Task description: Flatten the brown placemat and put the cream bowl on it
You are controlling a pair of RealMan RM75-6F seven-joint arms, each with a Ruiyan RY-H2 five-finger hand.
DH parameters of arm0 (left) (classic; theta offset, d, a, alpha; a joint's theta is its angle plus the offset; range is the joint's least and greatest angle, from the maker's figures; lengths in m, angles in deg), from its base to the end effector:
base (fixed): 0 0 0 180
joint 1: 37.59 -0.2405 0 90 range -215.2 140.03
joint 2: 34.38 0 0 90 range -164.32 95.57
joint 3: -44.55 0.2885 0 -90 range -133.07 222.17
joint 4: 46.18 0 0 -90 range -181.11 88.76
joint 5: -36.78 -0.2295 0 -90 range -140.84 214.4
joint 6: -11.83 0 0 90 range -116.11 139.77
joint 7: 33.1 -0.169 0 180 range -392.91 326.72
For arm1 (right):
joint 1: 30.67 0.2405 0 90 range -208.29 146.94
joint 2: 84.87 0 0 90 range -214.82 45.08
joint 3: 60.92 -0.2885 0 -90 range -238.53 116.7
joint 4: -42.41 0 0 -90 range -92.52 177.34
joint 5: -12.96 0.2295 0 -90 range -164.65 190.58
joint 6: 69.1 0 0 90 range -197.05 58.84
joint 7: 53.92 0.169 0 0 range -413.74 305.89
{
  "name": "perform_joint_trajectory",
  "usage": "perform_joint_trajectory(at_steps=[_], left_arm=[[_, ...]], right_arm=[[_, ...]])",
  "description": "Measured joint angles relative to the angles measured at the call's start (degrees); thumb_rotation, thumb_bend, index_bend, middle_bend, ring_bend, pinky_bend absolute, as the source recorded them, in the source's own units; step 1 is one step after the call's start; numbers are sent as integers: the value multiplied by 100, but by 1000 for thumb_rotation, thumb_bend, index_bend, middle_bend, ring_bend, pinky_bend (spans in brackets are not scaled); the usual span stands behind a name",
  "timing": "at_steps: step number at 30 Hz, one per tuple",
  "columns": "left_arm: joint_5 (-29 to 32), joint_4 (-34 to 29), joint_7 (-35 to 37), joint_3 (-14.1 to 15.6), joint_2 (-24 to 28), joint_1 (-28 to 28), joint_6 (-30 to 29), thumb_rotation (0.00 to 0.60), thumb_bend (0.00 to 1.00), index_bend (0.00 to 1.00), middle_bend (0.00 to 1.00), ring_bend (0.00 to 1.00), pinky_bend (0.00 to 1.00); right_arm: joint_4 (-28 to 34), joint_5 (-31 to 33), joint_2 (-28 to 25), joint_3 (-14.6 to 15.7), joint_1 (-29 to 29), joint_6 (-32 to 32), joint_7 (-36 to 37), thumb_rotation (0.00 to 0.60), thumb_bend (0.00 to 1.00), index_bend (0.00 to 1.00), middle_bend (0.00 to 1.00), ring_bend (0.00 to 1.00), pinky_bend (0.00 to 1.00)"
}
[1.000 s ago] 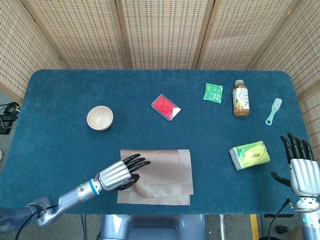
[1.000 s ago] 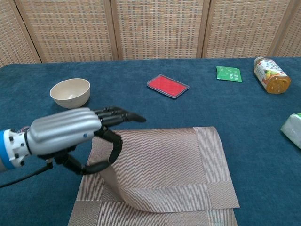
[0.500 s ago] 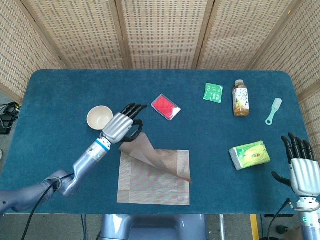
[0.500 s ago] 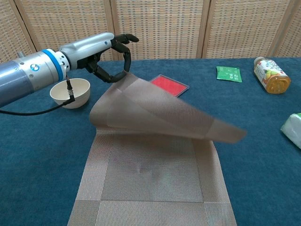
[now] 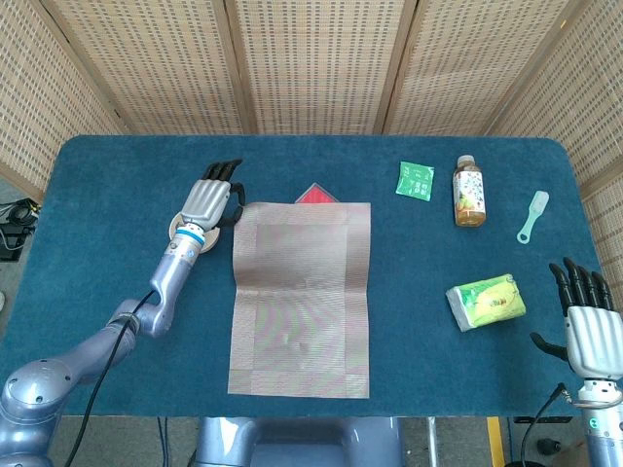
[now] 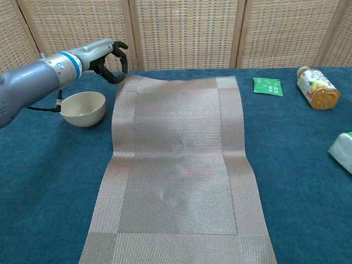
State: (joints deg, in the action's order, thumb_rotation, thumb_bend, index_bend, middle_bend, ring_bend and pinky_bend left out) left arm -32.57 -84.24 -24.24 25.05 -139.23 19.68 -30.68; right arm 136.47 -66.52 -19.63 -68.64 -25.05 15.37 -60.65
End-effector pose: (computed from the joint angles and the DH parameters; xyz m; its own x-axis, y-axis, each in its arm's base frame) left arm -0.1529 0.5394 -0.0468 0.3147 0.1549 0.9365 0.9275 -0.2600 -0.2687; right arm -0.3463 -0.2321 0.1645 0.4396 0.0623 0.8960 -0.8967 0.0876 0.4338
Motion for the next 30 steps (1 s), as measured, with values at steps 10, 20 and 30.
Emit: perform_joint_trajectory(at_steps=[10, 20, 30], left_arm=[[-60, -528, 311, -73, 441, -128, -405, 600, 0, 0, 0, 0, 0], [-152, -3109, -930, 156, 2194, -1024, -1425, 600, 0, 0, 0, 0, 0], [-13, -5934, -2505, 655, 3839, -2610, -3114, 600, 0, 0, 0, 0, 0]], right_arm=[[5, -49, 33, 31, 3, 16, -78, 600, 0, 0, 0, 0, 0], [-112, -476, 34, 248, 166, -218, -385, 600, 0, 0, 0, 0, 0], [-569, -2533, -104, 958, 819, -645, 34, 600, 0, 46, 0, 0, 0]])
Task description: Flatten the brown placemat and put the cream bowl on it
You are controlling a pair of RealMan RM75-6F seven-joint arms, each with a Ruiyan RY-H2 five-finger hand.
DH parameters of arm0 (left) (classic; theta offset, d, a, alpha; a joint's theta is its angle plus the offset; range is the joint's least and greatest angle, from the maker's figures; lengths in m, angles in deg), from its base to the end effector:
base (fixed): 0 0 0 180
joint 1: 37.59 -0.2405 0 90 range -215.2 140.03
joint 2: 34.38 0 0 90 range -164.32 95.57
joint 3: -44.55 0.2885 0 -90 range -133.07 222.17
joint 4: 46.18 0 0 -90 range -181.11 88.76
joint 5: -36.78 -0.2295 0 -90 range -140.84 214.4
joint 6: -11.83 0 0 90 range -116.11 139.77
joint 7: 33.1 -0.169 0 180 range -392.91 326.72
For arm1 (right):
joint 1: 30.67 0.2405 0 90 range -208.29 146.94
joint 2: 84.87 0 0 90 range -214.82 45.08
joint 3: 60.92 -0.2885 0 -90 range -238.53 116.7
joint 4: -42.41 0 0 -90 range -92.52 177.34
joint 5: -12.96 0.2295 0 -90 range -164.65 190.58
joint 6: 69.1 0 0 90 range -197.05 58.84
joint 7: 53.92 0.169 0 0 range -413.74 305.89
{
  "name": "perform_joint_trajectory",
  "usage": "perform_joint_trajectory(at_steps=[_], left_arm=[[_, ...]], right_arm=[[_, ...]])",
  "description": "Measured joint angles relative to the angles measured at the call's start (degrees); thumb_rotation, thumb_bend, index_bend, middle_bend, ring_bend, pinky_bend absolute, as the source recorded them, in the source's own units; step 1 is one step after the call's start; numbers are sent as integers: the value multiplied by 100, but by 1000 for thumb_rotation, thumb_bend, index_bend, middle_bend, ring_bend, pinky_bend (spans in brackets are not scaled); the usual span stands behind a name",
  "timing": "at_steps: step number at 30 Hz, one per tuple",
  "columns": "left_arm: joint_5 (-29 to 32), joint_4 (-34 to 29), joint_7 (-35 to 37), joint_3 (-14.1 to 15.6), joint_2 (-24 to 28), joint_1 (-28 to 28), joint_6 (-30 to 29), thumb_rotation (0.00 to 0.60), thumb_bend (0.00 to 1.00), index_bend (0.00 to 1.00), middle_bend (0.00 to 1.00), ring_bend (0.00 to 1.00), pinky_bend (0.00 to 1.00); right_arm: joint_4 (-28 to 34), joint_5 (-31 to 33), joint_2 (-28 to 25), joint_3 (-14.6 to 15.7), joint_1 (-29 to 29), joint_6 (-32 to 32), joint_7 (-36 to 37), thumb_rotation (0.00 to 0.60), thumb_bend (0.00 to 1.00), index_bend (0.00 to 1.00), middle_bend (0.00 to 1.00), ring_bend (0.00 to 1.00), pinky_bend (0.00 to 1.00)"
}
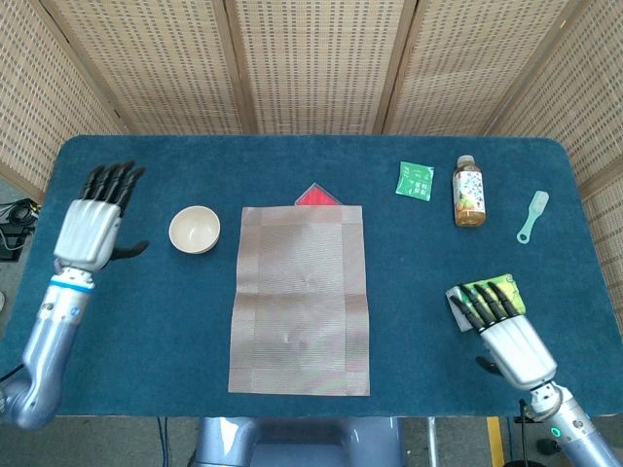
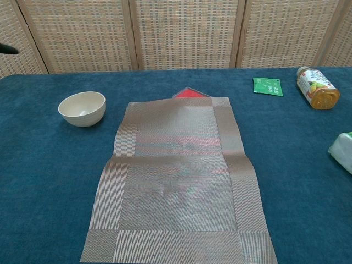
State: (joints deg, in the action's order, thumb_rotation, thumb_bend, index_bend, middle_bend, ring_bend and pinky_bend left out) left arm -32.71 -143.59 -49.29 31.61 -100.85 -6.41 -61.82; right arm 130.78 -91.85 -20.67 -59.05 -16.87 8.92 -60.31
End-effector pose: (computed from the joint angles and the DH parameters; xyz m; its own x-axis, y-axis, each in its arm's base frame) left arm -0.2154 0.3772 0.1430 0.4430 -0.1132 0.8893 0.8693 -0.1883 -0.4570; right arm -0.3003 -0.2293 0.1072 0.6188 -0.0565 0.7835 -0.7112 -0.4637 0.5283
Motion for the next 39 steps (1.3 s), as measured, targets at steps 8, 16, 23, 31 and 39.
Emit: perform_joint_trajectory(at_steps=[8, 16, 23, 31, 39], left_arm=[[-45, -648, -360, 395, 106, -890, -1076, 600, 0, 0, 0, 0, 0], [-90, -669, 11, 548, 203, -1149, -1057, 600, 0, 0, 0, 0, 0], [-172, -451, 178, 470, 198, -1180, -962, 600, 0, 0, 0, 0, 0], [-208, -414, 193, 419, 166, -1210, -892, 600, 0, 0, 0, 0, 0], [-176, -377, 193, 366, 159, -1214, -796, 600, 0, 0, 0, 0, 0]], right_arm=[[-130, -1317, 146, 517, 868, -621, 285, 600, 0, 59, 0, 0, 0], [97, -1612, 575, 657, 1450, -1548, 73, 600, 0, 71, 0, 0, 0], [-42, -1706, 1162, 695, 1856, -2008, -73, 600, 0, 100, 0, 0, 0], [-202, -1482, 1522, 567, 2195, -2281, -246, 600, 0, 109, 0, 0, 0], [-318, -1296, 1758, 529, 2363, -2474, -501, 600, 0, 113, 0, 0, 0]])
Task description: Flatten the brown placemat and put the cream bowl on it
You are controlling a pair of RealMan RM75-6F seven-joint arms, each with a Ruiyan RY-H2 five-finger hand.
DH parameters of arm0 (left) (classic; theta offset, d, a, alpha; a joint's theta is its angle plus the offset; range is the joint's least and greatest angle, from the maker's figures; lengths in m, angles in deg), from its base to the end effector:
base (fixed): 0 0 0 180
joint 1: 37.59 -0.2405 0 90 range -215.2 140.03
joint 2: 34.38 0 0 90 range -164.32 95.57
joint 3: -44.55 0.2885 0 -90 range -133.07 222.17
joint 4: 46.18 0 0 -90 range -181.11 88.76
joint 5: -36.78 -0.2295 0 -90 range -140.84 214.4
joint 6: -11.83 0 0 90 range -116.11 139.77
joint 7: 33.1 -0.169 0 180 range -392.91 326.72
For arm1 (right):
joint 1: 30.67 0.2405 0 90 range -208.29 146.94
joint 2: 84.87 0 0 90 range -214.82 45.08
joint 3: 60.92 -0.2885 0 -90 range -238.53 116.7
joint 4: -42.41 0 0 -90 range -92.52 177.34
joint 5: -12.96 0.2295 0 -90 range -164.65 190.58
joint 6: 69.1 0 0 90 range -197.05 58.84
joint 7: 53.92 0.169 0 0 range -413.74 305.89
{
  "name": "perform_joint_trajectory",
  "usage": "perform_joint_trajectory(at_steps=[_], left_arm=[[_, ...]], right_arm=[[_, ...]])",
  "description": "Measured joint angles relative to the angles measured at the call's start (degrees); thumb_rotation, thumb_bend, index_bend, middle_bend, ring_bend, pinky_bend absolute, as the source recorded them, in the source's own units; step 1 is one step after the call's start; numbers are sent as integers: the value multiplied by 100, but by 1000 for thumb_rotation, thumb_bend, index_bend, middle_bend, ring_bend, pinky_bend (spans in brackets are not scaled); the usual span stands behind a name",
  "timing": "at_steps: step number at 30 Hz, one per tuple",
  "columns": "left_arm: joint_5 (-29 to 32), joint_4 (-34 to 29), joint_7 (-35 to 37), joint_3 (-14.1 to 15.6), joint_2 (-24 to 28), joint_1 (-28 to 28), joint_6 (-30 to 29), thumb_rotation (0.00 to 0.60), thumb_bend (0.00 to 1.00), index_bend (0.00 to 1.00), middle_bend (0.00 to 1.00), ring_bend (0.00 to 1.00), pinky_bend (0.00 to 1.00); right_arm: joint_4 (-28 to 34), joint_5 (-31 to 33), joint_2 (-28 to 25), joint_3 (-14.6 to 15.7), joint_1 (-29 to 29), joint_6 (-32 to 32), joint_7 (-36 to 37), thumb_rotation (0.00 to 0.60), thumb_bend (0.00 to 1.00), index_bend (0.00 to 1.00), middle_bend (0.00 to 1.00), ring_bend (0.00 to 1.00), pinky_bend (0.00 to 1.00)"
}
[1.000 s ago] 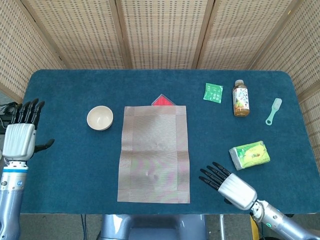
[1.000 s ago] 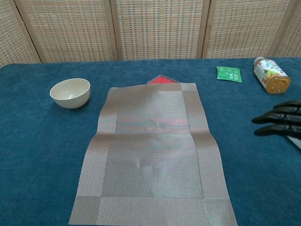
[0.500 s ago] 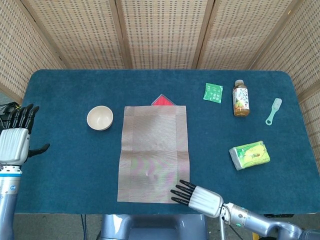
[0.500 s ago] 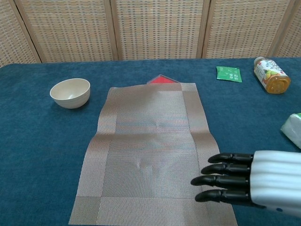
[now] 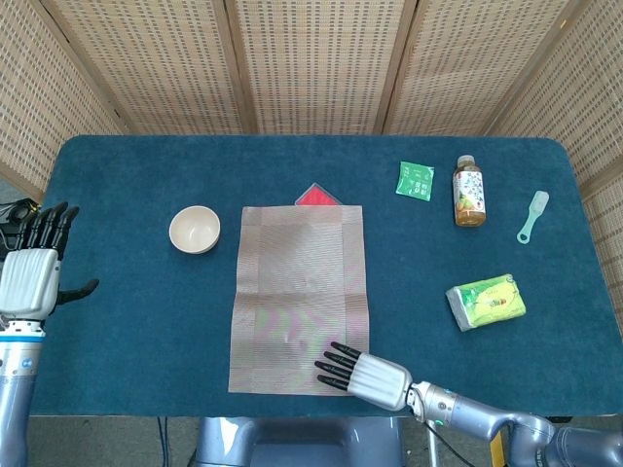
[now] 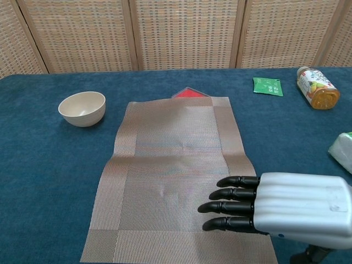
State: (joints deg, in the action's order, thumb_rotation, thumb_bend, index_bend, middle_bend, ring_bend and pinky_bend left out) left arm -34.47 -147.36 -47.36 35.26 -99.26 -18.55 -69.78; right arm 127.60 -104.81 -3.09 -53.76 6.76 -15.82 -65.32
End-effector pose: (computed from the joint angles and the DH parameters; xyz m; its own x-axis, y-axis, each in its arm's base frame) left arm -0.2778 0.3055 0.1555 0.4164 -0.0881 0.9049 0.9078 -0.0135 -0.4191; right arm -0.1916 -0.2439 -0.0667 0.7942 -0.0420 0.6062 -0.2526 -0.9301 0.2665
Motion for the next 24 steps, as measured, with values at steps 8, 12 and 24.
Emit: perform_joint_trajectory(at_steps=[8, 12, 24], left_arm=[[28, 15, -32, -49, -15, -11, 50, 600, 0, 0, 0, 0, 0], [31, 16, -25, -65, -11, -16, 77, 600, 0, 0, 0, 0, 0], [18, 15, -15, -90, -11, -37, 133, 600, 0, 0, 0, 0, 0]], right_arm=[[-169, 179, 316, -3, 127, -138, -259, 600, 0, 116, 0, 0, 0], [-169, 277, 436, -28, 198, -190, -380, 600, 5, 118, 0, 0, 0], [-164, 523, 668, -174, 386, -122, -462, 600, 583, 190, 0, 0, 0]])
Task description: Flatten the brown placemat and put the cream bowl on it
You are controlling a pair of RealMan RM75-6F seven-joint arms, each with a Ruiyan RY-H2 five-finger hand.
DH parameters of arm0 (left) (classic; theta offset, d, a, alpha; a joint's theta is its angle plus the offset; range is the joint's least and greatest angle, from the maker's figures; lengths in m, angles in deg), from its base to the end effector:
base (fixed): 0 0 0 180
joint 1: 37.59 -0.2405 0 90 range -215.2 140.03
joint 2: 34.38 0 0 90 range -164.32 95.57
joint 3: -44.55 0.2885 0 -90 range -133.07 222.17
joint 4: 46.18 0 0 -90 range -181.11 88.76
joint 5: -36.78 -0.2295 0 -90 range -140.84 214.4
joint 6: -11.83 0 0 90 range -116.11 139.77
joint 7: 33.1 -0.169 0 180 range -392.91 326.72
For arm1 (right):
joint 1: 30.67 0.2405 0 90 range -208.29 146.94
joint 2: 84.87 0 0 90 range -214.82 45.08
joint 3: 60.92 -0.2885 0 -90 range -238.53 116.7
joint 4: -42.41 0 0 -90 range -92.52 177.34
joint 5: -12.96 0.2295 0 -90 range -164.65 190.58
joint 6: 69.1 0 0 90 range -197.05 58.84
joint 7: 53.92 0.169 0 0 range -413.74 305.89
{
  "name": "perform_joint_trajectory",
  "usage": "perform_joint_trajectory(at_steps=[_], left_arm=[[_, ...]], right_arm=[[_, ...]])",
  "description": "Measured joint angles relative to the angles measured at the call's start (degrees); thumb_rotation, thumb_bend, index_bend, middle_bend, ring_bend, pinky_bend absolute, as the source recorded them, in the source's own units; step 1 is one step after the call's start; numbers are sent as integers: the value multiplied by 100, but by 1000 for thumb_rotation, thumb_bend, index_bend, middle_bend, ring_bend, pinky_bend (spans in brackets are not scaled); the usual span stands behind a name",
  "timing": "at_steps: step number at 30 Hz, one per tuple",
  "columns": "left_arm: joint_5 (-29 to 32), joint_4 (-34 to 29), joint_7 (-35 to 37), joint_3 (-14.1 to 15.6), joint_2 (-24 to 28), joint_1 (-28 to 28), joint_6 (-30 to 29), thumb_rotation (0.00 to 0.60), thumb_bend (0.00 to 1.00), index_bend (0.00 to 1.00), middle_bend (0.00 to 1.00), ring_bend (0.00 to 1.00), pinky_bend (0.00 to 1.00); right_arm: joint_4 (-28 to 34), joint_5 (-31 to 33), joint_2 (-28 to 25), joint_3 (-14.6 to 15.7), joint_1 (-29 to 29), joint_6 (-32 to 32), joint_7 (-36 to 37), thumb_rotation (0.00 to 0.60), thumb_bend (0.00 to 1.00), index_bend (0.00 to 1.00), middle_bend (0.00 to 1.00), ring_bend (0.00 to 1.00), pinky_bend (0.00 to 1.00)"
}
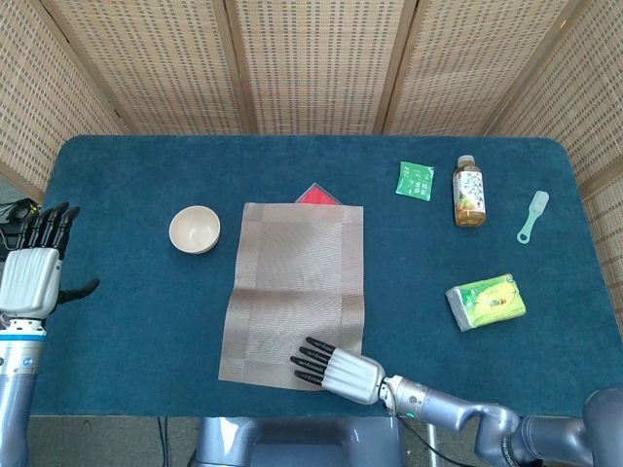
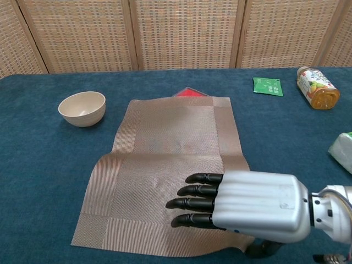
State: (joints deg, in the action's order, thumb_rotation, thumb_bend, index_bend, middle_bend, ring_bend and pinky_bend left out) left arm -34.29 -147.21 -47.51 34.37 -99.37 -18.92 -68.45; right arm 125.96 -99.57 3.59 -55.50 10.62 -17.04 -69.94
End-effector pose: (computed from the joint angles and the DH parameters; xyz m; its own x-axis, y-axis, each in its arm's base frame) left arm -0.2790 0.3072 0.1541 0.4158 -0.0773 0.9061 0.9085 -0.0101 -0.4178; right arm -0.1539 -0.2559 -0.0991 0.7691 0.0044 0.6391 -0.2264 -0.9332 0.2790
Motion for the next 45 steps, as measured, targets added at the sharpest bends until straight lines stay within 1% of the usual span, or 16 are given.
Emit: perform_joint_trajectory(at_steps=[2, 5, 7, 9, 11, 14, 17, 20, 27, 30, 33, 36, 40, 43, 45], left_arm=[[-4, 4, 6, -5, 3, -2, 11, 600, 0, 0, 0, 0, 0], [-13, 5, 12, -7, 3, -5, 26, 600, 0, 0, 0, 0, 0], [-20, 5, 13, -6, 2, -7, 32, 600, 0, 0, 0, 0, 0], [-29, 4, 10, -5, 1, -8, 39, 600, 0, 0, 0, 0, 0], [-42, 2, 3, -2, -3, -10, 42, 600, 0, 0, 0, 0, 0], [-61, -5, 6, 3, -4, -18, 42, 600, 0, 0, 0, 0, 0], [-69, -9, 6, 3, -5, -22, 51, 600, 0, 0, 0, 0, 0], [-95, -18, 6, 11, -4, -25, 59, 600, 0, 0, 0, 0, 0], [-129, -27, -30, 35, -21, -27, 84, 600, 0, 0, 0, 0, 0], [-141, -37, -62, 42, -38, -25, 90, 600, 0, 0, 0, 0, 0], [-138, -38, -97, 44, -54, -23, 95, 600, 0, 0, 0, 0, 0], [-114, -40, -139, 42, -72, -17, 108, 600, 0, 0, 0, 0, 0], [-73, -37, -222, 30, -109, 1, 128, 600, 0, 0, 0, 0, 0], [-42, -18, -254, 26, -129, 15, 156, 600, 0, 0, 0, 0, 0], [-19, -2, -269, 22, -141, 25, 176, 600, 0, 0, 0, 0, 0]], right_arm=[[-25, 19, 2, -2, 12, 77, 16, 600, 681, 230, 0, 0, 0], [-101, 77, -1, 15, 11, 147, 34, 600, 768, 262, 0, 0, 0], [-139, 101, -5, 50, 13, 170, 51, 600, 790, 288, 0, 0, 0], [-168, 107, -7, 79, 15, 200, 61, 600, 795, 337, 0, 0, 0], [-200, 106, -9, 103, 15, 247, 69, 600, 794, 457, 0, 0, 0], [-238, 88, -23, 141, 11, 351, 90, 600, 794, 610, 0, 0, 0], [-279, 37, -43, 193, 2, 493, 147, 600, 794, 671, 0, 0, 0], [-351, -45, -80, 276, -21, 695, 233, 600, 793, 686, 0, 0, 0], [-510, -373, -292, 572, -132, 1251, 397, 600, 786, 689, 0, 0, 0], [-660, -673, -565, 727, -170, 1631, 384, 600, 764, 688, 0, 0, 0], [-823, -908, -861, 795, -163, 1909, 294, 600, 758, 688, 0, 0, 0], [-1063, -1172, -1240, 786, -74, 2086, -17, 600, 747, 690, 0, 0, 0], [-1514, -1441, -1794, 634, 250, 2132, -518, 600, 697, 688, 0, 0, 0], [-1804, -1455, -2033, 468, 452, 2019, -709, 600, 650, 693, 0, 0, 0], [-1933, -1428, -2101, 405, 525, 1883, -797, 600, 624, 695, 0, 0, 0]])
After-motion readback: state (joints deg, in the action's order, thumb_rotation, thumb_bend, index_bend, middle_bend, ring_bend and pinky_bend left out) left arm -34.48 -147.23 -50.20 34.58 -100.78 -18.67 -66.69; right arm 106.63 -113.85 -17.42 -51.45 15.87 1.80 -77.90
